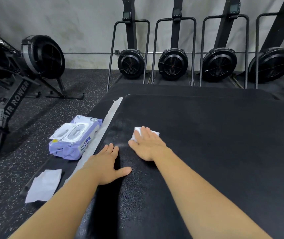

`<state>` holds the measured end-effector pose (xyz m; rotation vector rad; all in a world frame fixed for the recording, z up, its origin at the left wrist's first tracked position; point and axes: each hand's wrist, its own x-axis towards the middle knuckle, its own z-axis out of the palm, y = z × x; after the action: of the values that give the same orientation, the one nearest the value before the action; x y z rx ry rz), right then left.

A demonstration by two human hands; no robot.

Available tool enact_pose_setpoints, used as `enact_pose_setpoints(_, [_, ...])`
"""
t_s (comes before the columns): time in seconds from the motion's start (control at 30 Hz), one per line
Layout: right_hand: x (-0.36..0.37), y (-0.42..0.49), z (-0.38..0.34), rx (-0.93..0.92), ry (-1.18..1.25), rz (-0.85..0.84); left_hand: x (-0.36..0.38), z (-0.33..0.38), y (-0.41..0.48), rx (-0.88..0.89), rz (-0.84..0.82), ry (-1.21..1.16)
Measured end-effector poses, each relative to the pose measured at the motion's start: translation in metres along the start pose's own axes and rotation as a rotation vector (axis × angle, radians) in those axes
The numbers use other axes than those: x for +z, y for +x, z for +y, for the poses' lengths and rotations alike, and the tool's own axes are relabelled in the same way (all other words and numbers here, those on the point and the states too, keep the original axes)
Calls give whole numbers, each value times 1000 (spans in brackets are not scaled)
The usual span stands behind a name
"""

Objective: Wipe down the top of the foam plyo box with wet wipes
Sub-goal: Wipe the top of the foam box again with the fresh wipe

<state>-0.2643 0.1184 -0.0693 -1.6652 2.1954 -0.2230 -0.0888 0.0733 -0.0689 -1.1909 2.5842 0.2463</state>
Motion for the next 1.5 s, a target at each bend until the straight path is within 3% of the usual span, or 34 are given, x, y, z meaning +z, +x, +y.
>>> enact_pose_setpoints(0.13, [-8, -29, 49, 71, -45, 53, 0, 1, -1, 0, -5, -13])
enact_pose_setpoints(0.3, [-14, -54, 93, 216, -30, -11, 2, 0, -2, 5, 12, -41])
enact_pose_setpoints(0.57, [1, -30, 43, 422, -89, 25, 5, -2, 1, 11, 37, -34])
enact_pose_setpoints(0.83, [21, 1, -45, 154, -52, -37, 7, -2, 1, 32, 89, -77])
enact_pose_setpoints(1.03, [12, -10, -22, 2, -50, -105, 5, -1, 0, 16, 58, -78])
enact_pose_setpoints(1.37, [-3, -76, 79, 201, -18, -73, -2, 3, -6, 7, -1, -93])
enact_pose_setpoints(1.5, [-3, -84, 87, 272, -18, -61, -2, 3, -6, 11, 1, -101])
